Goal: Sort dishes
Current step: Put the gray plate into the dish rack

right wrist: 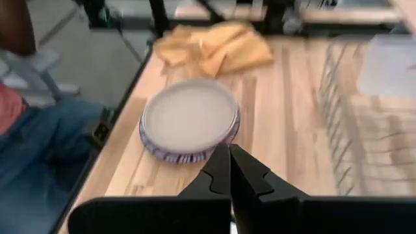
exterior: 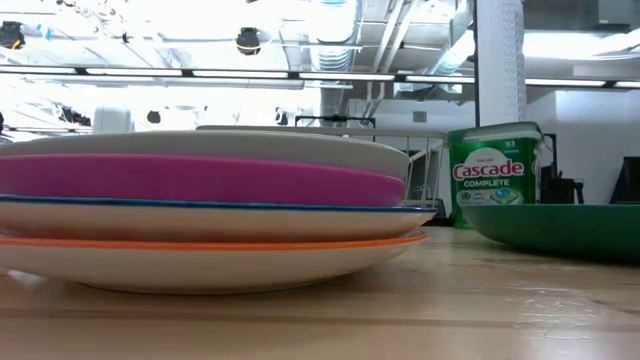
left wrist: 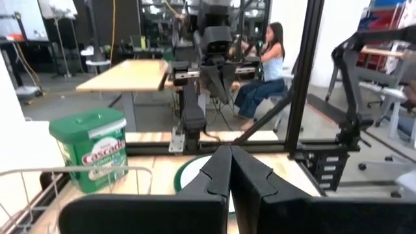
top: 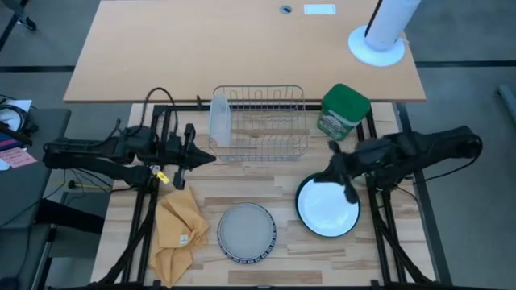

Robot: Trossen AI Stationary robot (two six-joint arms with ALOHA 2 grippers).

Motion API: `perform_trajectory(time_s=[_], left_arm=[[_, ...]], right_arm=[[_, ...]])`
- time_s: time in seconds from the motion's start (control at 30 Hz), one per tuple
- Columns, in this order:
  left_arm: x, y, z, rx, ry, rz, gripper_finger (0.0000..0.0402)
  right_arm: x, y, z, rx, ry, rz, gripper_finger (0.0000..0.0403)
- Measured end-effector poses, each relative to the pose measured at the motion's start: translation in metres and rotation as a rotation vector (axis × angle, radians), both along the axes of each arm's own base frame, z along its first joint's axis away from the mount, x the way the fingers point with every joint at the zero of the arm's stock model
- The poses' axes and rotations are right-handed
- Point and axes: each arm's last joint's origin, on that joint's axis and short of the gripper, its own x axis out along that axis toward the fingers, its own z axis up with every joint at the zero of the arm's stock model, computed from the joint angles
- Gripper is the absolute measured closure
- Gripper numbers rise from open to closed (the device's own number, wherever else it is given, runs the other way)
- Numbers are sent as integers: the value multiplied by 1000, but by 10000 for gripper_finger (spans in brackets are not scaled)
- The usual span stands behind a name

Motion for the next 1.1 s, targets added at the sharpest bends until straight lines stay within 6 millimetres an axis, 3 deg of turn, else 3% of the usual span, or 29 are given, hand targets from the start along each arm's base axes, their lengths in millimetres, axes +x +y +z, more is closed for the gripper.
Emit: perform_trajectory(time_s=[0.33, 0.6, 1.1], left_arm=[[28, -2, -18, -58, 115, 2, 402], [23, -12, -23, -153, 181, -47, 402], [15, -62, -41, -162, 378, -277, 402]], right_arm=[[35, 11, -34, 57, 211, -74, 403], [49, 16, -56, 169, 372, -211, 403], [76, 50, -97, 263, 531, -303, 403]])
